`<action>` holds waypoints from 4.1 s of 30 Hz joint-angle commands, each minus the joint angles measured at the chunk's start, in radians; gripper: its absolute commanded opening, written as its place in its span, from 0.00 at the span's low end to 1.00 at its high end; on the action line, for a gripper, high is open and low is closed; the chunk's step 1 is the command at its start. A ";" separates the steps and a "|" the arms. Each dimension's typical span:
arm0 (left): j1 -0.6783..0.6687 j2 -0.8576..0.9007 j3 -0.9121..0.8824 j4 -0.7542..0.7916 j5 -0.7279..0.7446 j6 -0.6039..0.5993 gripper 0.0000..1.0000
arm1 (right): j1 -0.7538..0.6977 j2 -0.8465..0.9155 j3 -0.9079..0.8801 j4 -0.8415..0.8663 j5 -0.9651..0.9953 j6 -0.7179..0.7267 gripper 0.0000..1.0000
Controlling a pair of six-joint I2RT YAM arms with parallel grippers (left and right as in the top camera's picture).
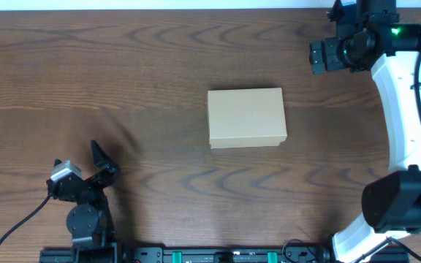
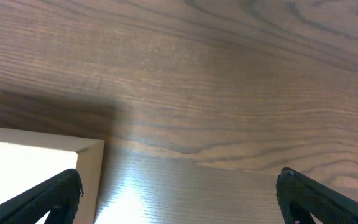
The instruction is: Pack container
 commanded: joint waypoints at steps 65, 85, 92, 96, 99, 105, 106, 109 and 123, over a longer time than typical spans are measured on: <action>-0.005 -0.005 -0.003 -0.096 0.139 0.000 0.95 | 0.106 -1.102 -0.557 0.554 0.084 -0.026 0.99; -0.005 -0.005 -0.003 -0.096 0.139 0.000 0.95 | 0.107 -1.816 -1.663 1.070 0.085 0.014 0.99; -0.005 -0.005 -0.003 -0.096 0.139 0.000 0.95 | 0.104 -1.818 -1.725 1.078 0.086 -0.153 0.99; -0.005 -0.005 -0.003 -0.096 0.139 0.000 0.95 | 0.073 -1.818 -1.798 1.147 0.086 -0.192 0.99; -0.005 -0.005 -0.003 -0.096 0.139 0.000 0.95 | 0.043 -1.818 -1.818 1.167 0.086 -0.192 0.99; -0.005 -0.005 -0.003 -0.096 0.139 0.000 0.95 | -0.052 -1.818 -1.819 1.171 0.099 -0.187 0.99; -0.005 -0.005 -0.003 -0.096 0.139 0.000 0.95 | -0.060 -1.818 -1.819 1.172 0.098 -0.158 0.99; -0.005 -0.005 -0.003 -0.096 0.139 0.000 0.95 | -0.056 -1.818 -1.819 1.170 0.080 -0.051 0.99; -0.005 -0.005 -0.003 -0.096 0.139 0.000 0.95 | -0.034 -1.817 -1.819 1.083 0.074 -0.019 0.99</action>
